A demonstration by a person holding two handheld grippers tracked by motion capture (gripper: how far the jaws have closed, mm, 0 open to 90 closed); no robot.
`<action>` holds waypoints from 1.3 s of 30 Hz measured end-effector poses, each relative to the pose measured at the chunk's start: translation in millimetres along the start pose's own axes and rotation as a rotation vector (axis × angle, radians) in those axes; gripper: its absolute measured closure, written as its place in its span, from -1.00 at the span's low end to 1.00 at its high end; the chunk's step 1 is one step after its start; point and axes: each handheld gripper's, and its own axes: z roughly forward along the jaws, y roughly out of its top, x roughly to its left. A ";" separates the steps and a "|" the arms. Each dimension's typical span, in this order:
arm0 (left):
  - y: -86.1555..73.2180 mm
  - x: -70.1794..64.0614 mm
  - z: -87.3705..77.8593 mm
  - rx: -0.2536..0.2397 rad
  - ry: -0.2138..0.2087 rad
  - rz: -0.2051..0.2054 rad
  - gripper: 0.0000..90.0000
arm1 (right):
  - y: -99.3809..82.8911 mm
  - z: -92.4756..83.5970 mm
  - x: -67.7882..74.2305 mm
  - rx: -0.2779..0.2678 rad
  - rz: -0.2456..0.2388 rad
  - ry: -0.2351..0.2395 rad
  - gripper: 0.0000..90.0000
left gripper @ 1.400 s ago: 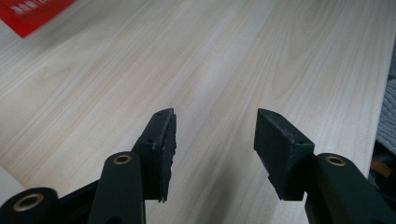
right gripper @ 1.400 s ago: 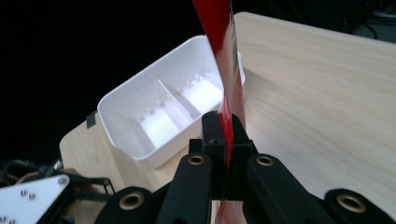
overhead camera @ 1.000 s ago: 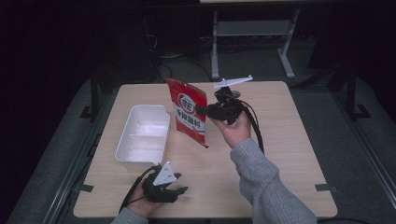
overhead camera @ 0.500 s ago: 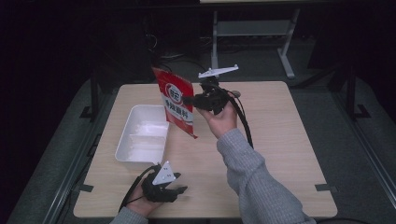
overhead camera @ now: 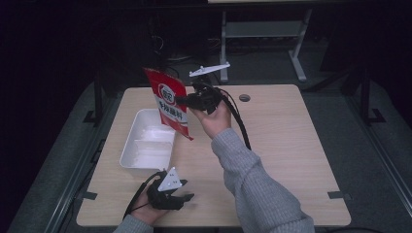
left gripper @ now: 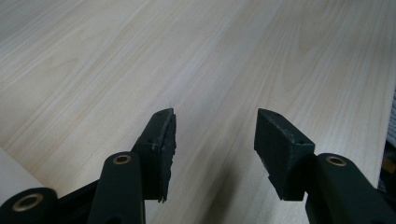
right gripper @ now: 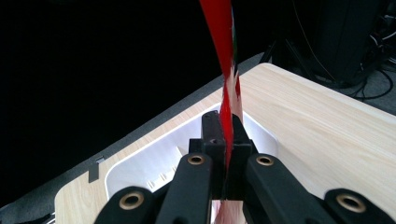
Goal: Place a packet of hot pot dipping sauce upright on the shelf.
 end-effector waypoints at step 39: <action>-0.5 0.6 1.7 0.007 -0.004 0.006 0.06 | 8.5 82.9 2.0 0.016 0.000 0.010 1.00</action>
